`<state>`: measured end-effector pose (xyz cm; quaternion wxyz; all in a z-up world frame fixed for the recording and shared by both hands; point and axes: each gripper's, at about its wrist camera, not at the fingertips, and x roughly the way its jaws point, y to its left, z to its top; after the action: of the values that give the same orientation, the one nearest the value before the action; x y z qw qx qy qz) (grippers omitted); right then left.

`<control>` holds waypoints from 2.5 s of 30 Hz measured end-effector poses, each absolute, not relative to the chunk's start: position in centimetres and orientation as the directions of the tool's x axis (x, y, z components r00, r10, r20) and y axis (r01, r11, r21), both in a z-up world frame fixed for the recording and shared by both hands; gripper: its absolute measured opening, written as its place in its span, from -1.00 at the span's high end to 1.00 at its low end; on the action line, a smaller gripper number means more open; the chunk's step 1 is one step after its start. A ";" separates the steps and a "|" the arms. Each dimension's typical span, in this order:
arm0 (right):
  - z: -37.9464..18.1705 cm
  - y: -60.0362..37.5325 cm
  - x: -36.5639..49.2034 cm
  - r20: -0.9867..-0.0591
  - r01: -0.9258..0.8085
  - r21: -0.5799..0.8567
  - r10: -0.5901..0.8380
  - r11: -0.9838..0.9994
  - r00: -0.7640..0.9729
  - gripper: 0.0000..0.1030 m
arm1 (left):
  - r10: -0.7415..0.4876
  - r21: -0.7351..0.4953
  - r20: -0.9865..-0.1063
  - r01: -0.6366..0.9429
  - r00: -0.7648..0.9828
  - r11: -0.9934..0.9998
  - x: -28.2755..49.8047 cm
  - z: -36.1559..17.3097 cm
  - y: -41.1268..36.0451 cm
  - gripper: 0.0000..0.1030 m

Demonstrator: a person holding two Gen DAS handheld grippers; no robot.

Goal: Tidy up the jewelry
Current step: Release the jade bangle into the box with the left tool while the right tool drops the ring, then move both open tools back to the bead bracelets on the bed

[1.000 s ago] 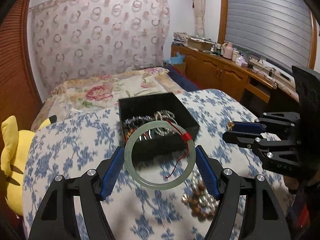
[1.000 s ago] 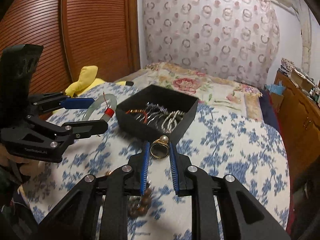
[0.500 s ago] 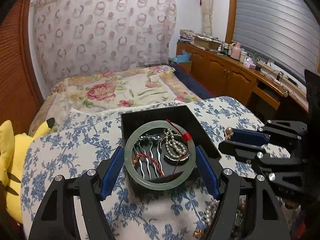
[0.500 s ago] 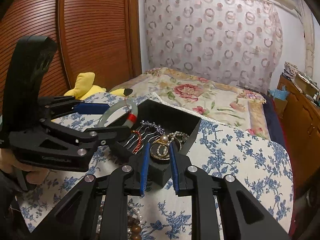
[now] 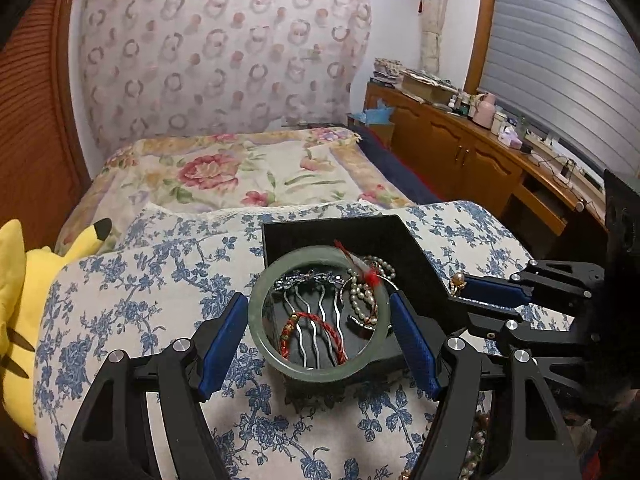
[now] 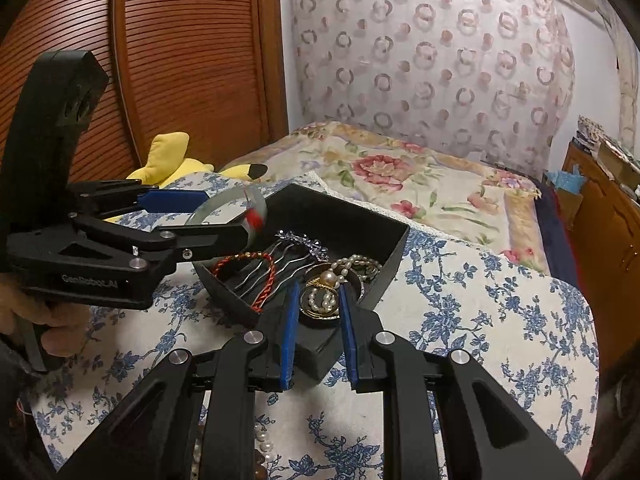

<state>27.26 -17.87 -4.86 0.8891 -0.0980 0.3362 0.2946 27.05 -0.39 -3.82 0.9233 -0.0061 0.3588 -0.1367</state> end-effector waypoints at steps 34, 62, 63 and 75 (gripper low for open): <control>-5.2 -18.7 23.6 -0.649 -0.572 0.024 0.448 0.820 0.615 0.25 | -0.194 -0.053 -0.599 0.204 0.777 0.978 19.5 -3.9 3.6 -0.85; -8.4 -18.0 15.4 -0.758 -0.666 -0.016 0.425 0.746 0.494 0.47 | -0.257 -0.076 -0.634 0.272 0.729 0.959 12.9 -6.7 1.5 -0.85; -8.6 -17.9 15.6 -0.764 -0.658 -0.027 0.408 0.753 0.499 0.47 | -0.260 -0.081 -0.633 0.272 0.729 0.959 12.8 -6.8 1.5 -0.85; -7.0 -19.2 14.9 -0.717 -0.662 0.015 0.469 0.749 0.515 0.84 | -0.269 -0.083 -0.648 0.284 0.713 0.955 12.7 -7.2 0.8 -0.85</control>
<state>14.95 -19.22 -6.95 0.8603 -0.1313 0.3668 0.3287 12.71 0.80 -7.17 0.9253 0.0111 0.3483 -0.1493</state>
